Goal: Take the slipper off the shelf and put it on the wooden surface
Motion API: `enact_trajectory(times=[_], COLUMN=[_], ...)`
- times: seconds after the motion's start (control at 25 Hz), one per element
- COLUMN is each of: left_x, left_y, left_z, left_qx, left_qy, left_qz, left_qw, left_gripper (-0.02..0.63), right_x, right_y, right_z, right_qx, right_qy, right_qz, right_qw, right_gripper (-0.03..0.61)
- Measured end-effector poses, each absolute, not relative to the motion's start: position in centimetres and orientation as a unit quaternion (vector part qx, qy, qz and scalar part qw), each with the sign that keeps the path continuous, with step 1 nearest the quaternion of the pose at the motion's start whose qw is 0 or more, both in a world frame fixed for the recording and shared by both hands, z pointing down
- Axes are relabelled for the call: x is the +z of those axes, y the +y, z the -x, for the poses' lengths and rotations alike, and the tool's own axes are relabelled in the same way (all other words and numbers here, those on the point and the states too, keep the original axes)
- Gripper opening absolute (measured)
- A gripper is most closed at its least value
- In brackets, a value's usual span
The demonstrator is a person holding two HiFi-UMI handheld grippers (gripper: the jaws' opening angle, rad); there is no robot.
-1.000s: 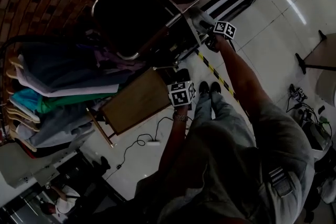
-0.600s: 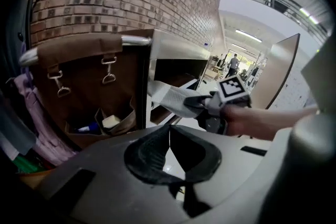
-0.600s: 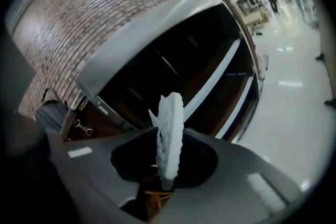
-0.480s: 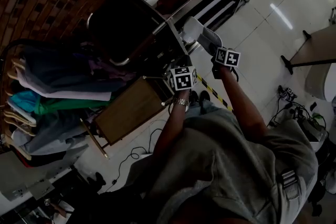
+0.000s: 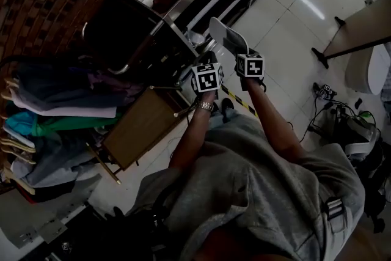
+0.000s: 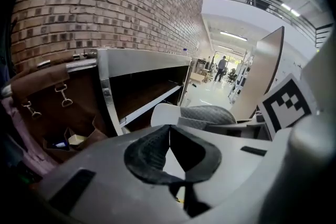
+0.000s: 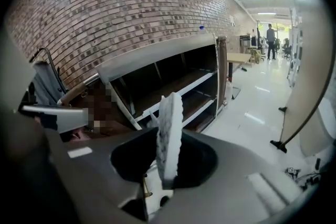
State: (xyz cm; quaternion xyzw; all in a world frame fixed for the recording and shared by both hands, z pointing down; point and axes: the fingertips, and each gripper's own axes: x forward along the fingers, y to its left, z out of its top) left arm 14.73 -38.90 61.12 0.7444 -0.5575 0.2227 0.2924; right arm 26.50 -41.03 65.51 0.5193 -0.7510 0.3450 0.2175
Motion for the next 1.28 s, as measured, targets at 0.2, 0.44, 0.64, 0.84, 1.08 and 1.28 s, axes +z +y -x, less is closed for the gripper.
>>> enact_trajectory(times=[0.2,0.44,0.64,0.84,1.08,1.28], left_x=[61.6,61.5,63.4,65.4,64.9,65.3], left_y=[-33.9,-25.0,-10.9,3.4,11.4,13.7], left_z=[-9.2,1.3,11.6,21.8,25.7,26.3], left_qx=[0.214,0.182,0.175,0.225,0.199,0.198], left_qy=[-0.595,-0.648,-0.680,-0.697,-0.709,-0.713], left_qz=[-0.712,-0.669,-0.634,-0.602,-0.576,-0.565], left_qw=[0.304,0.314,0.324,0.319,0.355,0.366], left_gripper=[0.006,0.006,0.006,0.006,0.006,0.006], right_x=[65.6,66.6,67.7,68.7,67.8,70.3], right_y=[-35.2,-25.7,-14.4,-2.6,4.8,7.4], right_z=[-22.9,-12.5,-2.1,7.2,14.1,16.8], right_qx=[0.342,0.335,0.323,0.354,0.312,0.343], right_qy=[-0.768,-0.799,-0.815,-0.818,-0.843,-0.853], right_qz=[-0.483,-0.413,-0.381,-0.371,-0.326,-0.260], right_qw=[0.244,0.282,0.294,0.259,0.292,0.294], right_gripper=[0.071,0.071,0.071,0.071,0.072,0.072])
